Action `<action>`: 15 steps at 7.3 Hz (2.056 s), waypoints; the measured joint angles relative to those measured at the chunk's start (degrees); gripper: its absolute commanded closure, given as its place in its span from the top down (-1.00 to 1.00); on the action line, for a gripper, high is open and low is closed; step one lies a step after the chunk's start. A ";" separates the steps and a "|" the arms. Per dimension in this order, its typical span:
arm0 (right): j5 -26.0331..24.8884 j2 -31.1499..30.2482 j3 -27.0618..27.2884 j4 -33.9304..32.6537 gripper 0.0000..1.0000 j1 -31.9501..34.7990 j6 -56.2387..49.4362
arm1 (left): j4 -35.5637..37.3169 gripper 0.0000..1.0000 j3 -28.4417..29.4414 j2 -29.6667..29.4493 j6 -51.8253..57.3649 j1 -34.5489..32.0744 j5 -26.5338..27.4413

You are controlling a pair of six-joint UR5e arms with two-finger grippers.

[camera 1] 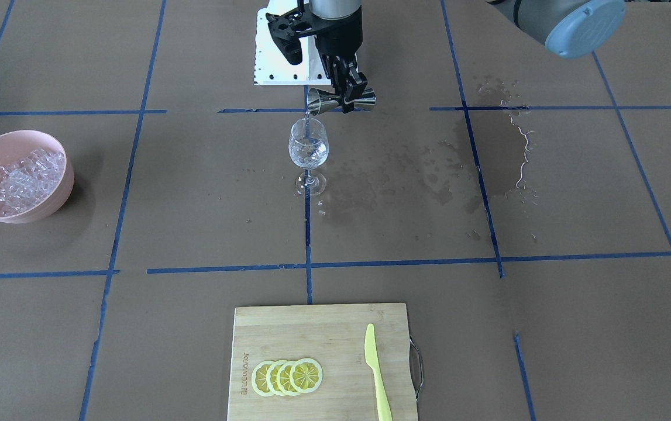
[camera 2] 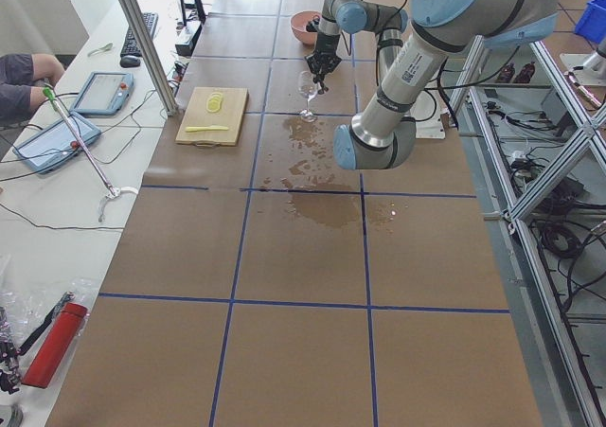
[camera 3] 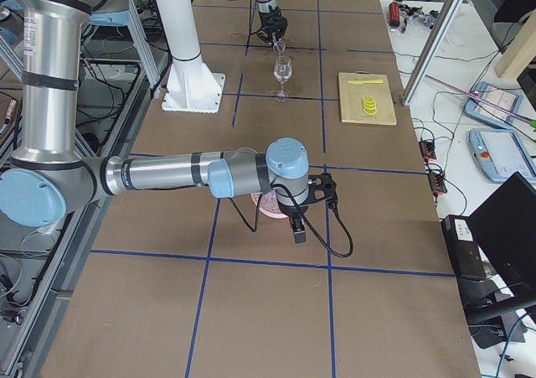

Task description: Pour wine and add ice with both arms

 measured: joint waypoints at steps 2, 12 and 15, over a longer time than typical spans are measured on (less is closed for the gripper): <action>0.00 0.09 0.05 0.00 1.00 0.00 0.00 | 3.88 -1.00 2.61 -3.33 -0.06 0.02 0.00; 0.00 0.20 -0.01 0.00 1.00 0.00 0.00 | 15.31 -1.00 9.98 -10.07 -0.07 0.44 2.83; 0.00 0.19 -0.01 -0.04 1.00 0.00 0.00 | 15.29 -1.00 9.09 -10.07 -0.02 0.40 3.13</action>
